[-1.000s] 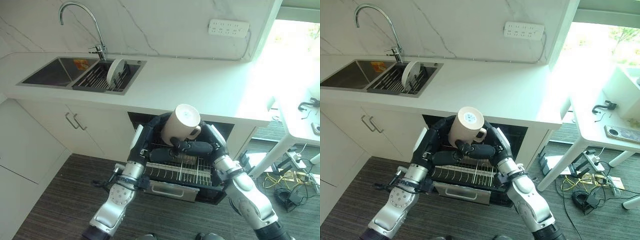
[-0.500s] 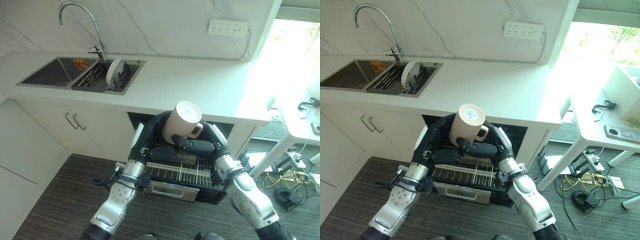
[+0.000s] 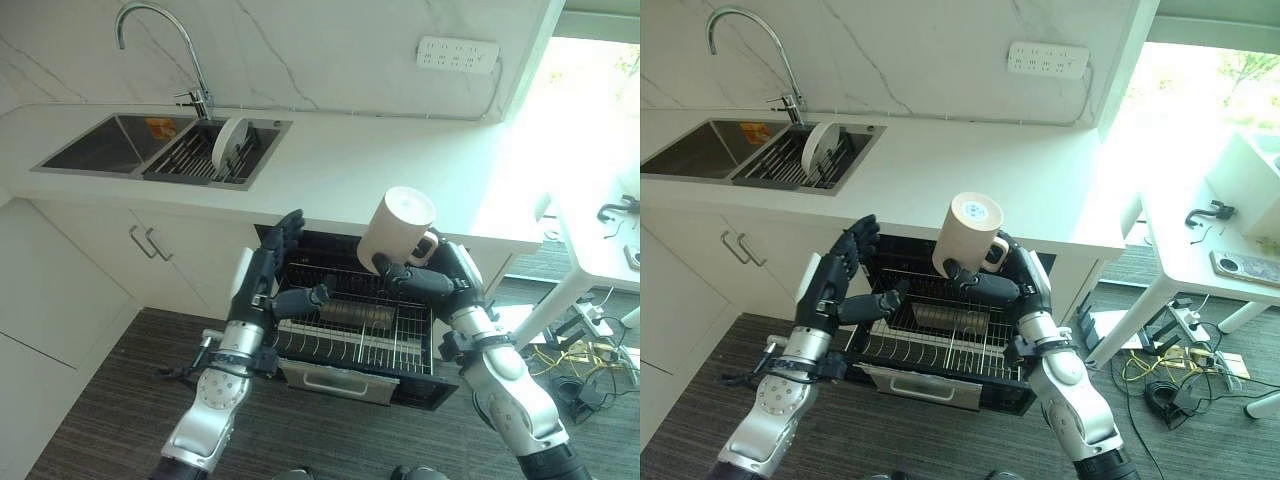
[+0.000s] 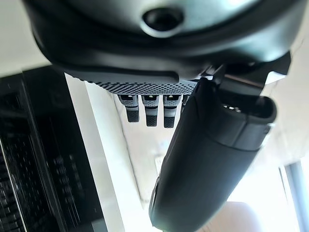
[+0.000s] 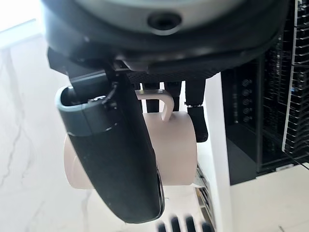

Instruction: Place the dishes in the dishwasher.

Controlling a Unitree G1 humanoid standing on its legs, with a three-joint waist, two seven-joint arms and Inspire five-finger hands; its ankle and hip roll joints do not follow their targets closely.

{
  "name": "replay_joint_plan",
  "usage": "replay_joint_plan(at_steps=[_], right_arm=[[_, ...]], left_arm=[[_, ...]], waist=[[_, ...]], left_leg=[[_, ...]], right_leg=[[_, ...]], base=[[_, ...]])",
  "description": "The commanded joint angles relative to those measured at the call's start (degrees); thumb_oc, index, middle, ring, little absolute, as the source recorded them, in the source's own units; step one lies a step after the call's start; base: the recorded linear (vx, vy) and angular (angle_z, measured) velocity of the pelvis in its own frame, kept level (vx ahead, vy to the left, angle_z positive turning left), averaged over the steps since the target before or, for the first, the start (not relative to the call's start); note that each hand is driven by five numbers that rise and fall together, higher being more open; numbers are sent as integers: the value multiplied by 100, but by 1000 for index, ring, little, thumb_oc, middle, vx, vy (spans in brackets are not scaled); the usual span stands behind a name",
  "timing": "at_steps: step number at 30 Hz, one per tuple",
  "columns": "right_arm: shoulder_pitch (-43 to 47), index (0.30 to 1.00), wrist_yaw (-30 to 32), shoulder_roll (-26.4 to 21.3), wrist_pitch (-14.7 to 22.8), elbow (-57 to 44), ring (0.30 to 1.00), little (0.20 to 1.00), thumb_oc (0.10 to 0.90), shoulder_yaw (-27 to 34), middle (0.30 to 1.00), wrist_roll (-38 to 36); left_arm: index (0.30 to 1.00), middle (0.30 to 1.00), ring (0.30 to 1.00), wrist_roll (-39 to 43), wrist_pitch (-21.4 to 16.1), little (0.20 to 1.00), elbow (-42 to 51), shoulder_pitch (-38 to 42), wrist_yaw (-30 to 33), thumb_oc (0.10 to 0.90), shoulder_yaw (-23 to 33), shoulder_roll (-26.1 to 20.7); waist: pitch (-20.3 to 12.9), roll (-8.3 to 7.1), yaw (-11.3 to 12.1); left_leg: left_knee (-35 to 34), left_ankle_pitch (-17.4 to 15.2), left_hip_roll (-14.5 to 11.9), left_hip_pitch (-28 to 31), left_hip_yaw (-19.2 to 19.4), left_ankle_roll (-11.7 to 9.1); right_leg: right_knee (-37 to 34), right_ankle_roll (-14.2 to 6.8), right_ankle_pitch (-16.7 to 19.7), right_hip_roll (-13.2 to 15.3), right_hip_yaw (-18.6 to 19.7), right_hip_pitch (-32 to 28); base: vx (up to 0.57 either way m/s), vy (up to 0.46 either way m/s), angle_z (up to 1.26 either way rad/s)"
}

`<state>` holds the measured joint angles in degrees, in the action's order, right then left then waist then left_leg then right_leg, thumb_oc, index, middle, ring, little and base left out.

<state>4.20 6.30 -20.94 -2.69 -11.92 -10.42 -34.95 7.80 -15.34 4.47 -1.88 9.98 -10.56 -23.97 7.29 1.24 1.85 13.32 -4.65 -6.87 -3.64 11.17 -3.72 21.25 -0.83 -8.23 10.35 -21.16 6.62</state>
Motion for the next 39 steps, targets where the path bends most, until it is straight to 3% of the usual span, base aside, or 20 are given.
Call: replay_joint_plan(at_steps=[1,9,12,16,17,23,27,33,39], right_arm=[[415,300,-149,176,900,-525,300,300,400,379,300,-260],[326,300,-155,191,962,-463,300,300,400,545,300,-187],[280,300,-599,138,988,-481,300,300,400,587,300,-246],[314,300,-1182,70,1001,-469,300,300,400,522,300,-389],[319,300,-1271,-5,983,-473,300,300,400,515,300,-434],[371,300,-1452,-71,1079,-452,300,300,400,384,300,-457],[506,300,-1558,-165,1084,-434,300,300,400,217,300,-510],[512,300,-1624,-126,1019,-438,300,300,400,151,300,-485],[455,300,-1727,-166,747,-575,300,300,400,245,300,-567]], left_arm=[[900,900,900,-132,-588,900,460,382,312,800,272,-305],[900,900,900,-94,-650,900,360,119,415,800,731,-335],[900,900,900,107,-577,900,359,56,101,800,938,-353],[900,900,900,20,183,900,219,137,-1066,800,691,-415],[900,900,900,211,639,900,51,208,-1275,800,589,-511],[900,900,900,-167,1328,900,-443,585,-1908,800,37,-593],[900,900,900,-598,1742,900,-1227,1162,-1660,800,-455,-756],[900,900,900,-778,1821,900,-2367,1530,-1184,800,-635,-636],[900,900,900,-1117,1901,900,-3468,1675,-1440,800,-860,-471]], waist=[[-183,-48,56],[-192,-44,90],[-196,-51,86],[-209,-13,44],[-221,18,1],[-221,86,-158],[-248,140,-318],[-274,149,-491],[-284,166,-671]], left_leg=[[387,-964,117,271,39,167],[387,-954,120,273,25,159],[387,-947,110,267,26,153],[387,-942,87,273,59,146],[387,-933,68,277,94,144],[387,-921,31,307,184,155],[387,-918,0,336,291,156],[387,-916,-55,376,427,146],[387,-914,-101,402,552,130]], right_leg=[[-406,-552,-319,-42,270,-625],[-406,-547,-332,-30,255,-641],[-406,-545,-339,-33,266,-636],[-406,-557,-345,-39,278,-625],[-406,-574,-344,-44,301,-610],[-406,-614,-323,-75,407,-575],[-406,-650,-308,-108,527,-531],[-406,-661,-301,-160,652,-499],[-406,-672,-293,-194,755,-456]], base=[[0,0,0],[0,0,0],[0,0,0],[0,0,0],[-7,19,-6],[-4,5,-5],[4,5,-13],[18,-11,-14],[26,3,-11]])
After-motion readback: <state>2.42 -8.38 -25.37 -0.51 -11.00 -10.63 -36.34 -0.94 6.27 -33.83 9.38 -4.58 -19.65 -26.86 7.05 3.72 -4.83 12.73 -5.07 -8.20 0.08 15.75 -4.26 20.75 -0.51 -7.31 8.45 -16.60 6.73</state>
